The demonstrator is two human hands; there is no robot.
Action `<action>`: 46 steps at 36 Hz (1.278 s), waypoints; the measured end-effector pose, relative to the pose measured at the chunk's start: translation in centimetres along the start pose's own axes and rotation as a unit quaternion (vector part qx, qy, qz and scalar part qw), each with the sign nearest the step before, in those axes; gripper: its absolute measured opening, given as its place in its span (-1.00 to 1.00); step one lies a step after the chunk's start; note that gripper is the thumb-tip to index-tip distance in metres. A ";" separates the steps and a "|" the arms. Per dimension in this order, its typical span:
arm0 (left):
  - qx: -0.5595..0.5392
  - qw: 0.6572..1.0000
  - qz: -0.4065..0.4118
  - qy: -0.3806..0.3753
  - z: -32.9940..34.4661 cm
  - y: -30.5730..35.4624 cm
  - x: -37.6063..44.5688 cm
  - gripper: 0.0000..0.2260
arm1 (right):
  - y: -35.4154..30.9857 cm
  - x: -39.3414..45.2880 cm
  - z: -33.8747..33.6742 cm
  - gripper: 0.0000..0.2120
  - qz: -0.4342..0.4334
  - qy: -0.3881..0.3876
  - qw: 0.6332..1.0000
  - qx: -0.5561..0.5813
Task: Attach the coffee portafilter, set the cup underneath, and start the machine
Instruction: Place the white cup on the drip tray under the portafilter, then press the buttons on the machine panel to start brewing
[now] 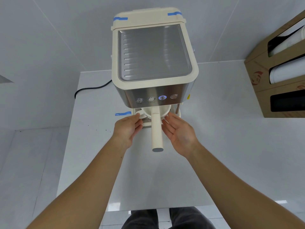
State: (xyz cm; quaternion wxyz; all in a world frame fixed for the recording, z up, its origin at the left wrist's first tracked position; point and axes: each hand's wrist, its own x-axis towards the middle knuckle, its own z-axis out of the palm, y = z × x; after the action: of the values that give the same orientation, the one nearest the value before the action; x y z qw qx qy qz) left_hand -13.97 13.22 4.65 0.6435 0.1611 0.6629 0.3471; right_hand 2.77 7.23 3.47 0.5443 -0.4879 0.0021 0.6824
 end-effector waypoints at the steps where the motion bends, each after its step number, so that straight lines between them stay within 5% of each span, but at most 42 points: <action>1: 0.000 1.000 -0.001 -0.001 0.0 0.0 0.0 -0.77 | 0.0 -0.1 0.0 -0.64 0.000 0.000 1.000 -0.001; 9: -0.009 0.999 -0.013 -0.028 -0.6 0.0 -0.6 -0.76 | -0.4 -1.0 0.3 -0.62 0.005 0.008 1.000 -0.010; 15: -0.011 0.998 -0.026 -0.049 -1.5 -0.6 -1.9 -0.86 | -0.9 -2.8 0.2 -0.83 -0.002 0.003 1.000 -0.030; 23: -0.004 0.997 -0.031 -0.075 -3.8 -2.3 -4.4 -0.83 | -1.7 -5.1 -1.1 -0.64 -0.009 -0.003 0.998 -0.056; 34: 0.041 0.988 0.114 -0.100 -6.9 1.1 -8.9 -0.81 | -5.9 -9.8 -0.3 -0.77 -0.111 -0.040 0.981 -0.152; 40: 0.091 0.948 0.278 -0.123 -6.4 5.0 -12.5 -0.82 | -8.5 -13.0 1.9 -0.80 -0.248 -0.094 0.919 -0.291; 46: 0.182 0.880 0.422 -0.121 -5.2 8.8 -15.0 -0.79 | -11.2 -14.7 5.2 -0.77 -0.403 -0.084 0.768 -0.491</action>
State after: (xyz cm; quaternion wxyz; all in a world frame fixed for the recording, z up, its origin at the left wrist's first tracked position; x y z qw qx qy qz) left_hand -19.27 8.27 21.30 0.4703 0.5805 0.5007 0.4371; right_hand 6.69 3.66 21.97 0.4535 -0.5853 -0.5757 0.3469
